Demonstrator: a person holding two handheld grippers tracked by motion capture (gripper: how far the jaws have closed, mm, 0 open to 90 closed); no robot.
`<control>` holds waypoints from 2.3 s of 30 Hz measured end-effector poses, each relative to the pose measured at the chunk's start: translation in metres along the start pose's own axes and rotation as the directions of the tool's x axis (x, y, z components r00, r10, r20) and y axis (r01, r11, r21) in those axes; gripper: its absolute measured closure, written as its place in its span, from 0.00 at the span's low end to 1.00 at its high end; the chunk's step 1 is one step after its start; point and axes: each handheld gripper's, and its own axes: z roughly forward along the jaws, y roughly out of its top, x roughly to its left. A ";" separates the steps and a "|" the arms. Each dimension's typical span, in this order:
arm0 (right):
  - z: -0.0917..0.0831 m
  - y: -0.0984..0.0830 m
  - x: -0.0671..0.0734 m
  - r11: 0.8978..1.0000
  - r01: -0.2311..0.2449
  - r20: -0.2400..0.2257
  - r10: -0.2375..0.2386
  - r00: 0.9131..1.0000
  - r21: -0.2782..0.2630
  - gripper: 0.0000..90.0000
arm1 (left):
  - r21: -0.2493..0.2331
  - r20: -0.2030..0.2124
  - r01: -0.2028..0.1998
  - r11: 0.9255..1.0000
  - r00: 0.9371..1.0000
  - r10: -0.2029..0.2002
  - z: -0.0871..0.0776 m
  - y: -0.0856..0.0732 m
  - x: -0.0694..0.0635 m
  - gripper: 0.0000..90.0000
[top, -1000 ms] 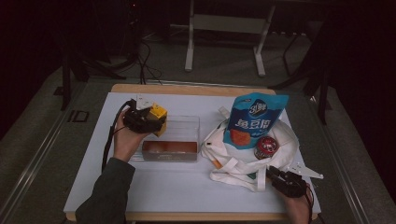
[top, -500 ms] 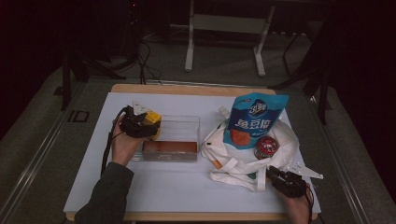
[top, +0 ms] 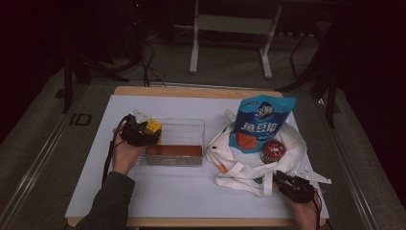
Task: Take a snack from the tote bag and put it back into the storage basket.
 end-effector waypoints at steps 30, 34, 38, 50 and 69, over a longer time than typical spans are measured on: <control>0.000 0.000 0.001 1.000 0.001 0.004 -0.001 1.000 -0.001 0.75 | 0.053 0.013 0.037 0.998 0.999 -0.038 -0.025 -0.022 0.008 0.28; 0.000 0.000 0.001 1.000 0.001 0.004 -0.001 1.000 -0.001 0.75 | 0.048 0.025 0.041 0.998 0.999 -0.042 -0.030 -0.028 0.011 0.29; 0.000 0.000 0.001 1.000 0.004 0.005 -0.004 1.000 -0.002 0.75 | 0.030 0.022 0.039 0.999 0.999 -0.040 -0.032 -0.029 0.012 0.31; 0.000 0.000 0.000 1.000 0.000 0.002 0.000 1.000 -0.002 0.74 | -0.022 0.008 0.004 1.000 1.000 -0.003 -0.040 -0.024 0.009 0.23; 0.000 0.000 0.000 1.000 0.001 0.003 -0.001 1.000 0.001 0.74 | -0.093 0.011 -0.036 0.995 0.999 0.037 -0.049 -0.014 0.003 0.21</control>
